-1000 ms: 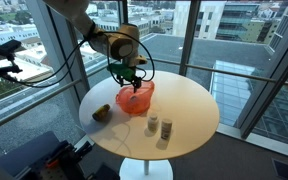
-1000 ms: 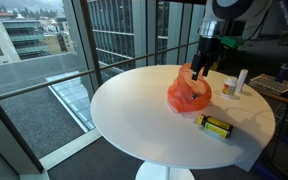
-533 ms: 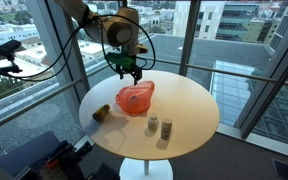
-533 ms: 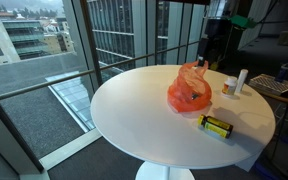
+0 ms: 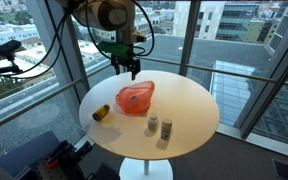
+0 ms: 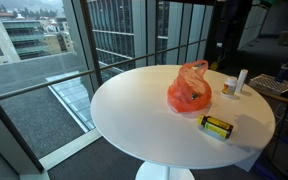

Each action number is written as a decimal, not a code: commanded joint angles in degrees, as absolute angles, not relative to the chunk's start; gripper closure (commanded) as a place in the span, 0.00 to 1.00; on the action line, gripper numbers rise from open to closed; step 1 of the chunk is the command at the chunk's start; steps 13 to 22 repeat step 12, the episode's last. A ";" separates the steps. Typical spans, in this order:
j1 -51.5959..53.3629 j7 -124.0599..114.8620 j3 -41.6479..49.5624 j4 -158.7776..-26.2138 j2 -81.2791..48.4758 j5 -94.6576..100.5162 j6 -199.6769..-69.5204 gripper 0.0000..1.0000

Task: Pick up the mentos container and put it in the orange plastic bag

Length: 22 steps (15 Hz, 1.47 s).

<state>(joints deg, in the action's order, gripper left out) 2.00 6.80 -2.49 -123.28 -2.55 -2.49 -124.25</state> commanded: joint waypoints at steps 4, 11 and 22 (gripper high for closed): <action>1.09 5.31 -1.08 -124.36 7.44 -1.50 -112.67 0.00; 1.00 6.13 -0.31 -123.66 9.45 -2.23 -111.42 0.00; 0.99 6.07 -0.29 -123.85 9.52 -2.23 -111.42 0.00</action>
